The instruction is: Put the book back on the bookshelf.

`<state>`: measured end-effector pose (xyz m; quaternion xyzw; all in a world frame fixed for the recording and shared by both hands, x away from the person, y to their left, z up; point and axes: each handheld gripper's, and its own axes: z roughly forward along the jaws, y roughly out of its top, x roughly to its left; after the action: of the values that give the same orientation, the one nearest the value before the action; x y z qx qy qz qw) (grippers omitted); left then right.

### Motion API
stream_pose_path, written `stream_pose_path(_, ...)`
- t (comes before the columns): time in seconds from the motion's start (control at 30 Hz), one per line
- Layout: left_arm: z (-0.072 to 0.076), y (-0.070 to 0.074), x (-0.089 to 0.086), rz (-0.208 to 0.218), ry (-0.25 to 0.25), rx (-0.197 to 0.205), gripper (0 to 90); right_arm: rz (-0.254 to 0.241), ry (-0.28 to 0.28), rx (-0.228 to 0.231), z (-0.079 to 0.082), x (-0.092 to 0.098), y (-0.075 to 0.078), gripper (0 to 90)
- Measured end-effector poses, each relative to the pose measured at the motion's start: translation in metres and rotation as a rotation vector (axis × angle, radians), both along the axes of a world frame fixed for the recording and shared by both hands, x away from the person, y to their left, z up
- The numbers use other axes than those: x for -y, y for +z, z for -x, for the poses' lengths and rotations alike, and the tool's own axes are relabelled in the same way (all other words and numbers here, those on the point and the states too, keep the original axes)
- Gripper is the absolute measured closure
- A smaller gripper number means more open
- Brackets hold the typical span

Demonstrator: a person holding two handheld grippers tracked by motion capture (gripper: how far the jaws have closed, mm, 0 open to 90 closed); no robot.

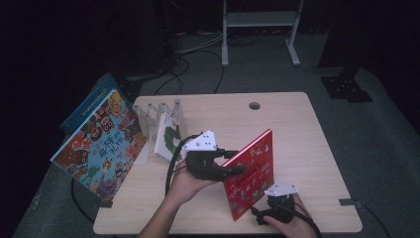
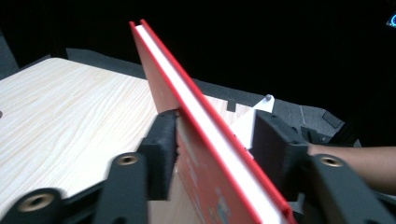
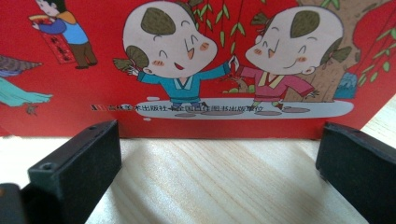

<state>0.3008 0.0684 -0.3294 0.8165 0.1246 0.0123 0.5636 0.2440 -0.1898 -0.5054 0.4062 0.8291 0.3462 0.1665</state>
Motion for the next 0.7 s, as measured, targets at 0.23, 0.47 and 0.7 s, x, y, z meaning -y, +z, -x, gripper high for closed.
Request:
stream_pose_path(0.23,-0.002,0.006,0.001,-0.055,0.062,0.050,67.4,-0.005,-0.008,-0.002,0.001,0.000,0.000,0.5)
stream_pose_path(0.47,-0.016,0.011,-0.001,-0.082,0.081,0.070,75.4,-0.009,-0.010,0.013,0.000,0.002,0.001,6.8)
stream_pose_path(0.7,-0.030,0.017,-0.008,-0.103,0.002,0.039,78.0,-0.017,0.000,0.022,-0.006,0.009,0.001,13.7)
